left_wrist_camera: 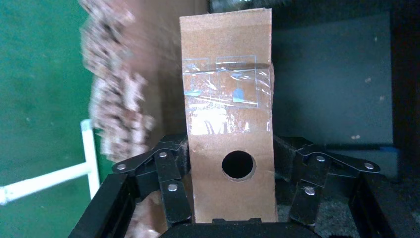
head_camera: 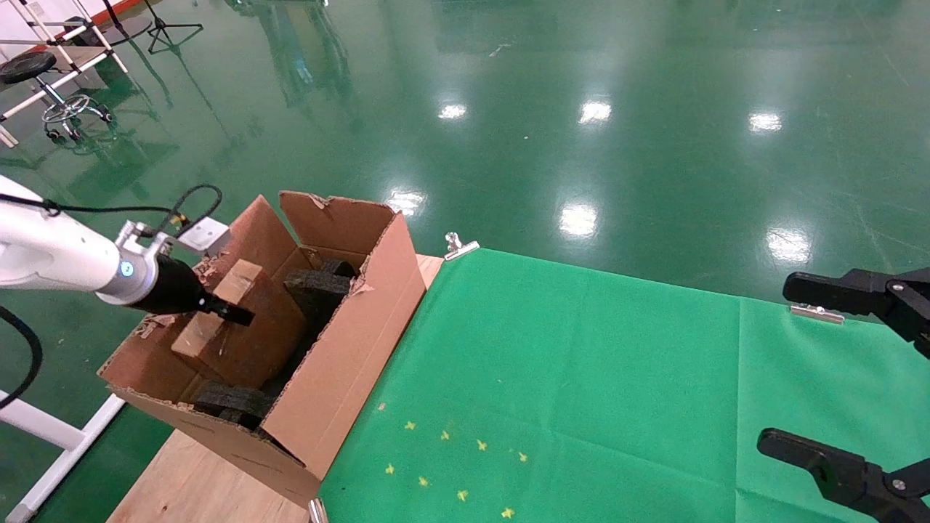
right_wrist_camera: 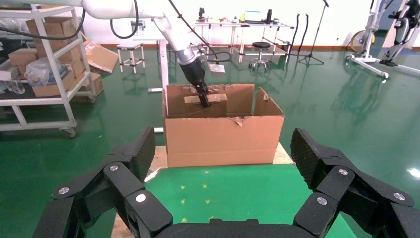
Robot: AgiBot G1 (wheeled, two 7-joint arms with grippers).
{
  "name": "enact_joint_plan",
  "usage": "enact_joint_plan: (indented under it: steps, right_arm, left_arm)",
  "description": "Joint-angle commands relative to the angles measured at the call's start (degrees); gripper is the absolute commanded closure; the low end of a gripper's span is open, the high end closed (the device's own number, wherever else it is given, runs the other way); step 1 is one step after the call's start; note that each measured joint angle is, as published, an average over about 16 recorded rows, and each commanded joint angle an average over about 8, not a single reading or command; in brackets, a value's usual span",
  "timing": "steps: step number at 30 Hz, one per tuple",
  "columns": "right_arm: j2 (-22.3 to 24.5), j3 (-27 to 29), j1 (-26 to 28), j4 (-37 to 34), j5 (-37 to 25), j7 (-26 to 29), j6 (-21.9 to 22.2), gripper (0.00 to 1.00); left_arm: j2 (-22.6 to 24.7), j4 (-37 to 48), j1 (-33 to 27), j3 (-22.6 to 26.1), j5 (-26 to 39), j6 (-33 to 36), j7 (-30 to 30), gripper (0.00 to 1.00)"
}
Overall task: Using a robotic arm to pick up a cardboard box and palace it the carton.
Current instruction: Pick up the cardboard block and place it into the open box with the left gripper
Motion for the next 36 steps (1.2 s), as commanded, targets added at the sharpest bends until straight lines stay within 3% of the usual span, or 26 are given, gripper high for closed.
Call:
enact_joint_plan:
  steps: [1,15,23,36]
  right_arm:
    - [0.0,0.0,0.0,0.0,0.0,0.0,0.0,0.0]
    - [0.0,0.0,0.0,0.0,0.0,0.0,0.0,0.0]
    - [0.0,0.0,0.0,0.0,0.0,0.0,0.0,0.0]
    - [0.0,0.0,0.0,0.0,0.0,0.0,0.0,0.0]
  left_arm:
    - [0.4,0.9,0.5,-0.1,-0.2,-0.4,0.1,1.0]
    - [2.9,3.5,3.8,0.1,0.1,-5.4,-0.5,0.99]
    - [3.1,3.8,4.6,-0.8,-1.0,-6.8,-0.6,0.0]
    - [3.0,3.8,4.6,-0.8,-1.1,-6.6,-0.7,0.0]
